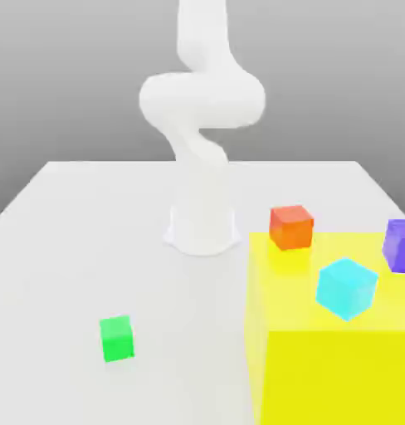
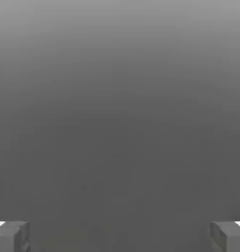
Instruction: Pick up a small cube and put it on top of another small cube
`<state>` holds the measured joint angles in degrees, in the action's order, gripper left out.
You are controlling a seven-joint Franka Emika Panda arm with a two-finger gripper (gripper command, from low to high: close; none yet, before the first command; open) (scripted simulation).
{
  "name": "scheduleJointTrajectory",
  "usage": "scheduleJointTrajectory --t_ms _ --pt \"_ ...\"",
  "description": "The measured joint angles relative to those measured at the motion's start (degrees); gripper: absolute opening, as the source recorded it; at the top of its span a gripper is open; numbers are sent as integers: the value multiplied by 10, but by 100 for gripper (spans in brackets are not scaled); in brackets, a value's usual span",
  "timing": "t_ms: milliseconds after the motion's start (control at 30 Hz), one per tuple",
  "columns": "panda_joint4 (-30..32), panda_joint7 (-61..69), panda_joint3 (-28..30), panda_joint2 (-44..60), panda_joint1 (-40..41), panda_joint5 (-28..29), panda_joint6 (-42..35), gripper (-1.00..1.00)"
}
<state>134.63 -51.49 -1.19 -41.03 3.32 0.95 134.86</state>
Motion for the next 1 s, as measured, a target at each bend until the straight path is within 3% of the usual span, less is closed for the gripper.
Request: scheduleJointTrajectory --t_ms 467,667,900,933,1000 --pt "171 -342 -29 301 174 47 189 0" --pt "243 -441 -13 423 215 8 270 0" --pt "230 -462 0 566 204 7 385 0" --pt "228 -463 3 579 201 9 395 -100" --pt "228 -463 3 579 201 9 395 -100"
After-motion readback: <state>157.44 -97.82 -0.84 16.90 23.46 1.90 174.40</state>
